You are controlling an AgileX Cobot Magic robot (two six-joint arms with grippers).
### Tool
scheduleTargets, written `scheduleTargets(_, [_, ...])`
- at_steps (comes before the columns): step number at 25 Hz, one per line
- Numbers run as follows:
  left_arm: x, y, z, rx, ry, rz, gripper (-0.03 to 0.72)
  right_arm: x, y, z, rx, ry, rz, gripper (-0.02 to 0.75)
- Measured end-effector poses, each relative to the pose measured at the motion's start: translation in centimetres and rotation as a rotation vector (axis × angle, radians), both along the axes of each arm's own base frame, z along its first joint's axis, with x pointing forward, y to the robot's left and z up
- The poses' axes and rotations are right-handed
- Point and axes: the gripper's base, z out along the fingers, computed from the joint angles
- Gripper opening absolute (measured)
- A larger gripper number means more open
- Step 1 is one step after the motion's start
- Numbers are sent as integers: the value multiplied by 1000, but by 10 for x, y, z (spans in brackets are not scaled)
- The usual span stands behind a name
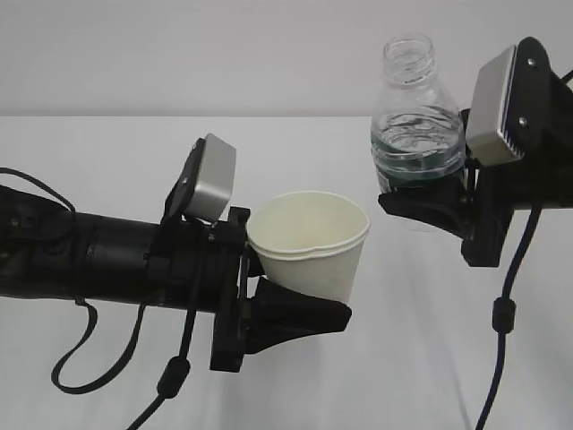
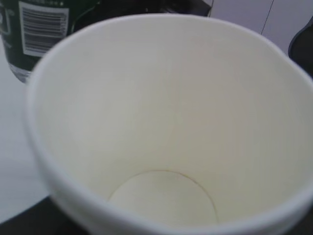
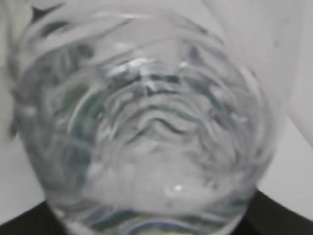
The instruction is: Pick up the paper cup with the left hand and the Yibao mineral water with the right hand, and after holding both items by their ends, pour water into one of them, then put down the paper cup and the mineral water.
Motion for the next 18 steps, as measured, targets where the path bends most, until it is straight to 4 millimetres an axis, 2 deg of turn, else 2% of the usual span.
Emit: scheduleTargets(18, [0, 0, 0, 4, 0, 5, 456, 5, -2, 2, -84, -59, -5, 417])
